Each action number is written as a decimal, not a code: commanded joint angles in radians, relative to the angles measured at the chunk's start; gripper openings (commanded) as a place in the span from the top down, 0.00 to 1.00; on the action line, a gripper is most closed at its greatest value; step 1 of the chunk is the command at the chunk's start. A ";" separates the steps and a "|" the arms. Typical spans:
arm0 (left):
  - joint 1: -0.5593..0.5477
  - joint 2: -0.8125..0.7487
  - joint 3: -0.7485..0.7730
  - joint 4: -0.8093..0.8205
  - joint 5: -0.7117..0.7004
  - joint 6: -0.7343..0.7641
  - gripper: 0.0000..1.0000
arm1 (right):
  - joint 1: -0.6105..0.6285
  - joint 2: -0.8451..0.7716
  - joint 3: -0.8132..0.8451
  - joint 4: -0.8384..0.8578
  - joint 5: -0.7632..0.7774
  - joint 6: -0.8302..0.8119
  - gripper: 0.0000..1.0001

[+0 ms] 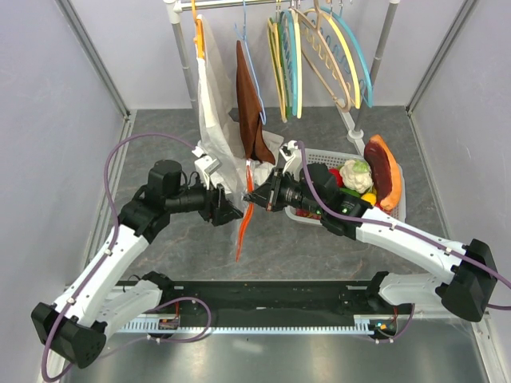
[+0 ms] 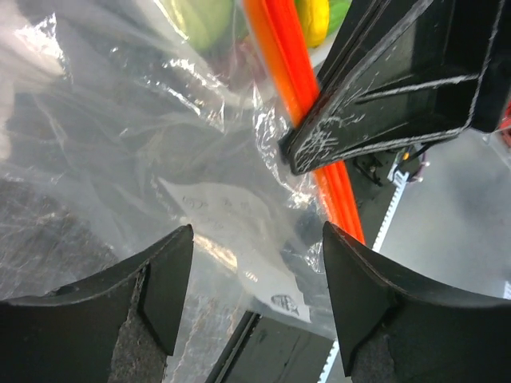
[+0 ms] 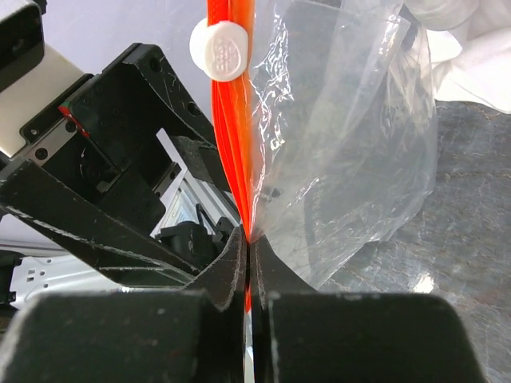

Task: Place the food in the zip-top bag and seal the zipper
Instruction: Open the zipper of the food storage bag at the center of the board.

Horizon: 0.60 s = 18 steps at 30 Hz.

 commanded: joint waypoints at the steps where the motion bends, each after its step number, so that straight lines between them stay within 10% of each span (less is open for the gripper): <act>1: -0.017 0.005 -0.012 0.105 0.067 -0.102 0.26 | -0.003 -0.017 0.018 0.058 0.004 0.000 1.00; 5: -0.017 0.013 -0.027 0.148 0.078 -0.134 0.34 | -0.001 -0.017 0.016 0.078 -0.011 0.006 1.00; 8: -0.017 0.035 -0.026 0.156 0.070 -0.159 0.70 | -0.001 -0.021 0.018 0.084 -0.030 0.002 1.00; 9: -0.017 0.039 -0.021 0.153 0.059 -0.163 0.96 | -0.001 -0.022 0.018 0.082 -0.033 0.000 1.00; 15: 0.026 0.002 -0.018 0.122 0.073 -0.151 0.98 | -0.007 -0.050 -0.002 0.044 -0.008 -0.038 0.98; 18: 0.049 -0.011 -0.023 0.108 0.102 -0.154 0.98 | -0.020 -0.063 -0.022 0.041 -0.021 -0.055 0.79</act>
